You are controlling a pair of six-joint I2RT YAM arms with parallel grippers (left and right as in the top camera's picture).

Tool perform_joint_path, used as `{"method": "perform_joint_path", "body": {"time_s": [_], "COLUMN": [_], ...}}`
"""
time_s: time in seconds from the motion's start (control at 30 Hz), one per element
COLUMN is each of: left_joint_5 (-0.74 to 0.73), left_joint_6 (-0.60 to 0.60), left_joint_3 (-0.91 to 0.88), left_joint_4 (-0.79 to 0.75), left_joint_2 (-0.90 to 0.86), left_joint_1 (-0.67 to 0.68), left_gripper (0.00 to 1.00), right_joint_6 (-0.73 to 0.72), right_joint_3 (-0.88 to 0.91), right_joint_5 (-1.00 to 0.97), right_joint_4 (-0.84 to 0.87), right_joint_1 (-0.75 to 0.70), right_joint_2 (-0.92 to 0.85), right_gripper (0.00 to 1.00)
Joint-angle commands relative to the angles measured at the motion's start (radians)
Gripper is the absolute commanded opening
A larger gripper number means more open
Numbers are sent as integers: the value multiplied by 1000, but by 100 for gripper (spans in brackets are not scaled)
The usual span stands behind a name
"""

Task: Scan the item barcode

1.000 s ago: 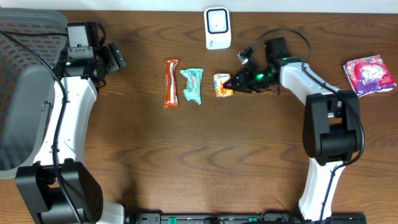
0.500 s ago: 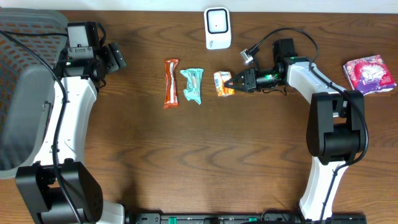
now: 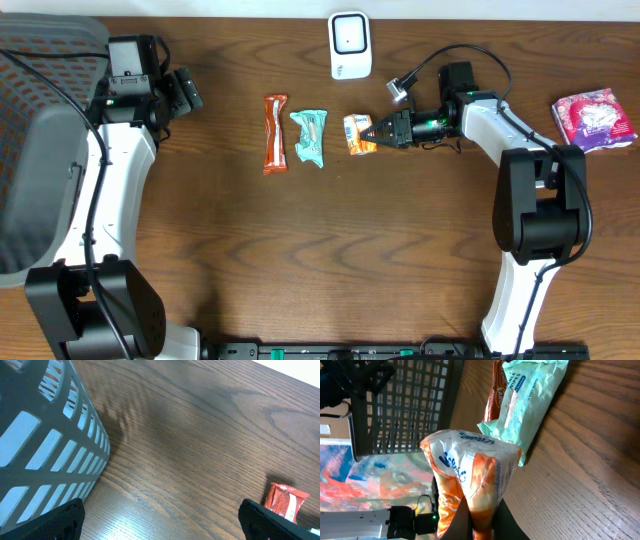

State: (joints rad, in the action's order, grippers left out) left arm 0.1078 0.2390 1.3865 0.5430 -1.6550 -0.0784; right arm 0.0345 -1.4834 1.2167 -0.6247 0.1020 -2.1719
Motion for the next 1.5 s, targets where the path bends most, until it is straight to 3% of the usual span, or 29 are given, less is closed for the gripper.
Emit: {"method": "perform_joint_path", "body": {"time_s": [0.0, 1.47], "left_joint_5": [9, 9], "left_joint_6": [9, 9], "left_joint_3": [5, 5], "left_joint_4": [3, 3], "left_joint_2": [-5, -5], "left_joint_1": [-5, -5], "left_gripper": [98, 98], "right_joint_6": [24, 34], "right_joint_3": [6, 6], "right_joint_5": [31, 12], "right_joint_4": [-1, -5], "right_joint_1": [4, -34], "right_joint_2": [-14, -14], "right_gripper": [1, 1]}}
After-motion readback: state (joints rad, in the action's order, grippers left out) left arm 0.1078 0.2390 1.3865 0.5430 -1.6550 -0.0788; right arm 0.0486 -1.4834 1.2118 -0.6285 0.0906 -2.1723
